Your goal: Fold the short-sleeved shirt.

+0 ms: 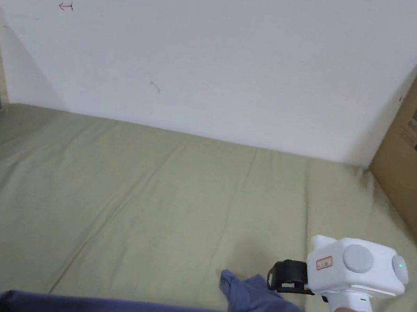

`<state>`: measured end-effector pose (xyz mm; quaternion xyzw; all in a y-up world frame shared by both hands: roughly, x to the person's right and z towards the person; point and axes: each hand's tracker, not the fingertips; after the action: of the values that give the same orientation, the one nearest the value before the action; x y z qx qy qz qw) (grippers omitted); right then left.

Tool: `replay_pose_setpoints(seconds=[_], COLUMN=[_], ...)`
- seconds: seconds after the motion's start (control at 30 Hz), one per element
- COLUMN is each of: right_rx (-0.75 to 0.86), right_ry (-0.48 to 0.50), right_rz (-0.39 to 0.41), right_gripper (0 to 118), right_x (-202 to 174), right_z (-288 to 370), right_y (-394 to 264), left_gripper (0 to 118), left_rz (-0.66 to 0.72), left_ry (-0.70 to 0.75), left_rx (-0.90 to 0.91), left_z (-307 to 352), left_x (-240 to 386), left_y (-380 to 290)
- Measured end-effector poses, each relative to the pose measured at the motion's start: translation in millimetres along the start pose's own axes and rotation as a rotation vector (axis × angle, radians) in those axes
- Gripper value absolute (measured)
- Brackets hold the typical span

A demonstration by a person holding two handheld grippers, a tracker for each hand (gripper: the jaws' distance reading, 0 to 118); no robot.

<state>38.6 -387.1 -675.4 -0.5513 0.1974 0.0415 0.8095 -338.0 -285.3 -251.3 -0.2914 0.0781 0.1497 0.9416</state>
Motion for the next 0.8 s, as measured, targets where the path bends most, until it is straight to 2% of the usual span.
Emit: replay_pose_setpoints(seconds=[0.1,0.23,0.27,0.3,0.33,0.37,0.4,0.47,0.63,0.8], right_rx=[-0.091,-0.213,-0.23,-0.182,-0.126,-0.093,-0.038,0.082,0.263,0.438], right_ry=[-0.015,0.037,0.054,-0.009,-0.014,0.036,0.089,0.124,0.144,0.146], right_rz=[0.05,0.098,0.101,0.118,0.119,0.09,0.049,0.062,0.104,0.069], right_gripper=[112,94,85,60,39,9,3,3,3,3], right_x=[-5,-20,-22,-24,-21,-20,-19,-17,-7,12], right_z=[-27,-41,-39,-30,-20,-12,7,54,172,288], right_y=[9,-2,-3,-4,-7,-6,-7,-11,-25,-40], left_gripper=[6,6,6,6,6,6,6,6,6,6], left_rz=[-0.001,0.015,0.018,0.019,0.02,0.021,0.023,0.007,-0.027,-0.148], left_ry=[0.026,0.036,0.038,0.038,0.033,0.025,0.013,0.018,-0.011,-0.056], left_rx=[-0.015,-0.045,-0.05,-0.054,-0.055,-0.053,-0.05,-0.026,0.057,0.154], left_z=[-4,-8,-9,-8,-7,-5,-2,7,36,65], left_x=[-4,-8,-8,-10,-10,-9,-6,-3,10,37], left_y=[-3,-8,-8,-8,-8,-7,-5,2,37,101])
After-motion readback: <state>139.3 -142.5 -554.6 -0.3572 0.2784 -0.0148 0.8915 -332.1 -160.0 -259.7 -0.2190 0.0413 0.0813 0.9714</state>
